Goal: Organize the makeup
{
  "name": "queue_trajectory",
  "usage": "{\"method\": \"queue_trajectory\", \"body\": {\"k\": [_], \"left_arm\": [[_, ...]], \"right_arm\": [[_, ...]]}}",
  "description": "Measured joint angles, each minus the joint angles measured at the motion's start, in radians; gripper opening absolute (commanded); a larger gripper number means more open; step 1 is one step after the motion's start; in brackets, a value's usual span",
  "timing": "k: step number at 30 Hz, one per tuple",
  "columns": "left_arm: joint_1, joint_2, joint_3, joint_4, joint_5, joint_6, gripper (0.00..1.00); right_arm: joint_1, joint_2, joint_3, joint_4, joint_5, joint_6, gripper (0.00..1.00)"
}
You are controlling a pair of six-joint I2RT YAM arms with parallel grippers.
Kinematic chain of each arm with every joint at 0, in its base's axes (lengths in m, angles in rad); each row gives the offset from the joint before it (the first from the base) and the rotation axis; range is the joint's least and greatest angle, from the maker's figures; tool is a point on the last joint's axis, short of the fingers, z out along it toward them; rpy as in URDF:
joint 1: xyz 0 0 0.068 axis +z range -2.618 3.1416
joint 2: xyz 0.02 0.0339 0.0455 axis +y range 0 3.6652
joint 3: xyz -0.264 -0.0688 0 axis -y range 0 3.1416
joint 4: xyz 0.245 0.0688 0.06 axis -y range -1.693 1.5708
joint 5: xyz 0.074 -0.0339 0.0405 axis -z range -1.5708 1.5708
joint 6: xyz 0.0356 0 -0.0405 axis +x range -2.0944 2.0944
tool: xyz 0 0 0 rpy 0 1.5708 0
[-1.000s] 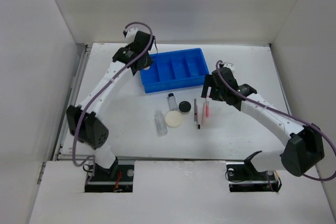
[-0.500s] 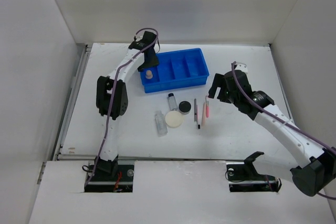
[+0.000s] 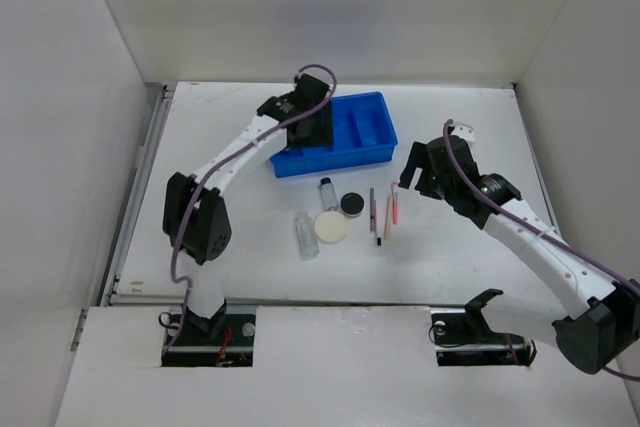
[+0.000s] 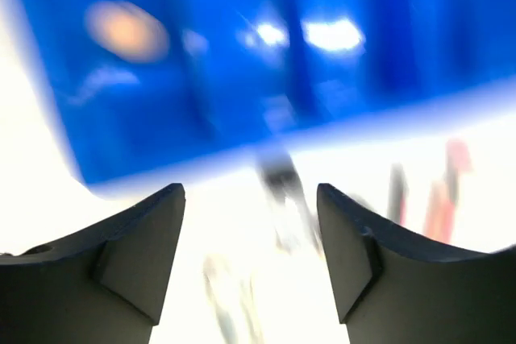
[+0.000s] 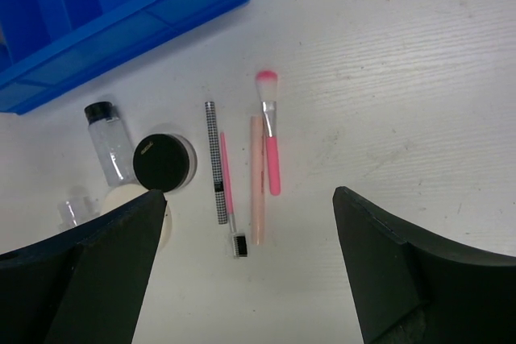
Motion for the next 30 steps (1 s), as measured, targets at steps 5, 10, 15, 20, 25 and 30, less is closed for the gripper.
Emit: {"method": "queue_trajectory", "body": {"k": [5, 10, 15, 20, 25, 30], "left_arm": [[-0.232, -0.204, -0.241, 0.018, 0.165, 0.101, 0.57], [-0.398, -0.161, -0.358, 0.006, 0.205, 0.157, 0.57], [-0.501, -0.092, -0.391, 0.011, 0.195, 0.182, 0.6], [-0.513, -0.064, -0.406, 0.034, 0.154, 0.189, 0.56], [-0.515, -0.019, -0.423, 0.065, 0.064, 0.182, 0.52], [-0.519, 0.014, -0.441, 0.086, -0.028, 0.163, 0.51]], "right_arm": [[-0.044, -0.013, -0.038, 0.007, 0.005, 0.039, 0.91], [-0.129, -0.079, -0.113, -0.014, 0.0, 0.077, 0.91], [-0.257, -0.2, -0.151, -0.046, -0.019, 0.096, 0.91], [-0.313, -0.272, -0.156, -0.063, -0.04, 0.106, 0.91], [-0.313, -0.266, -0.163, -0.069, -0.068, 0.107, 0.91], [-0.313, -0.254, -0.164, -0.072, -0.086, 0.106, 0.91]]}}
